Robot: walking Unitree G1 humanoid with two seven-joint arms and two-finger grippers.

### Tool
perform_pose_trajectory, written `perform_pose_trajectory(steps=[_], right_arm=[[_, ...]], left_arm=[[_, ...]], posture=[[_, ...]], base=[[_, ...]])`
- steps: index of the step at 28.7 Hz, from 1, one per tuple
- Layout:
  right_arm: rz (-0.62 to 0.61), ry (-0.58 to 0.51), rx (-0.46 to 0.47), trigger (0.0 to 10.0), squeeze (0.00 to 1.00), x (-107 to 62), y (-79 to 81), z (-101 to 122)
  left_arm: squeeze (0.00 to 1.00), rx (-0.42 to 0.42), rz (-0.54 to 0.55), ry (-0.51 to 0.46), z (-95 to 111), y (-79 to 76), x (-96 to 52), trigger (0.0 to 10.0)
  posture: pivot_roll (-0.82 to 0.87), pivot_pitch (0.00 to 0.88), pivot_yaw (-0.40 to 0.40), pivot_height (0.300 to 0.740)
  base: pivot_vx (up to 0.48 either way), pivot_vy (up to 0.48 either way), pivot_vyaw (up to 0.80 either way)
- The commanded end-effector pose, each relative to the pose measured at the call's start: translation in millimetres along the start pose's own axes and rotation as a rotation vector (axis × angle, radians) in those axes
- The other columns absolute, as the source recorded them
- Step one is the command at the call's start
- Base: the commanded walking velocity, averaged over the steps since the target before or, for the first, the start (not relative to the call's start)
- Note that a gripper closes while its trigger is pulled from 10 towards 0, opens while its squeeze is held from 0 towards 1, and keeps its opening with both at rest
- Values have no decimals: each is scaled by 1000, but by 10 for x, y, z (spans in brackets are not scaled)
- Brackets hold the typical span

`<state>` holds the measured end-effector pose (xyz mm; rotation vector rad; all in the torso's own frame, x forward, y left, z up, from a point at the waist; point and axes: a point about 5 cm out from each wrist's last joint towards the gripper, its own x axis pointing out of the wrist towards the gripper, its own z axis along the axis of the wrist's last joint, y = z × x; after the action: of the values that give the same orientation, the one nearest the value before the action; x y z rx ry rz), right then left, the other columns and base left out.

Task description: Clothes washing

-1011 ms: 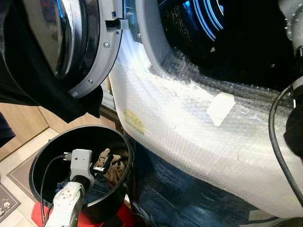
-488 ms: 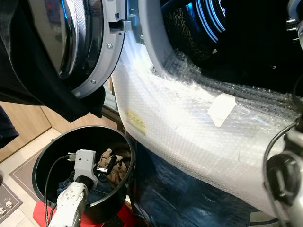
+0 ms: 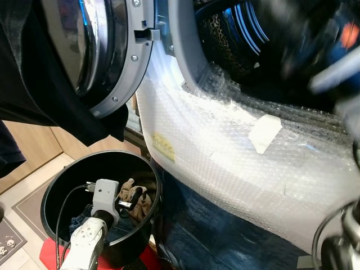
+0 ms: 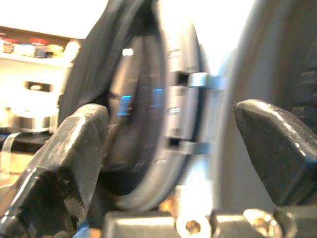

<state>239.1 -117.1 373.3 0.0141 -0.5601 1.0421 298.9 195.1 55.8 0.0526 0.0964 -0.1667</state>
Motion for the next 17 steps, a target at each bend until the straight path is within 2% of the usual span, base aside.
perform_pose_trajectory(steps=[1,2,3,6,7,9,11,13,15,16,17], right_arm=[[112,11,-18,10000,0,-26,171,-40],[142,32,-10,10000,0,-49,218,-99],[190,105,2,10000,0,-104,286,-234],[212,240,10,10000,0,-207,318,-463],[201,380,-29,10000,0,-304,313,-674],[196,556,-51,10000,0,-457,321,-941],[199,616,-42,10000,0,-543,339,-1043],[211,712,-22,10000,0,-708,387,-1216],[195,801,34,10000,0,-917,424,-1415],[195,801,34,10000,0,-917,424,-1415],[149,908,64,10000,0,-1135,419,-1638]], left_arm=[[0,12,2,30,-92,-2,-70,10000],[0,14,12,15,-66,13,-76,10000],[0,22,34,-10,-21,46,-90,10000],[0,21,60,-44,37,86,-116,10000],[0,21,70,-67,87,104,-136,10000],[0,22,90,-109,178,143,-162,10000],[0,28,102,-126,218,165,-178,10000],[0,43,145,-149,281,228,-217,10000],[0,20,214,-146,315,315,-281,10000],[0,20,214,-146,315,315,-281,10000],[0,-45,294,-101,290,413,-346,10000]], posture=[[-63,62,-31,740],[-63,62,-31,740],[-58,64,-33,740],[-60,68,-32,740],[-56,70,-33,740],[-56,74,-34,740],[-55,77,-33,740],[-44,84,-32,740],[-39,87,-30,740],[-39,87,-30,740],[-26,96,-28,740]], base=[[0,0,0],[0,0,0],[0,0,0],[0,0,0],[0,0,0],[0,0,0],[0,0,0],[0,0,0],[0,0,0],[0,0,0],[0,0,0]])
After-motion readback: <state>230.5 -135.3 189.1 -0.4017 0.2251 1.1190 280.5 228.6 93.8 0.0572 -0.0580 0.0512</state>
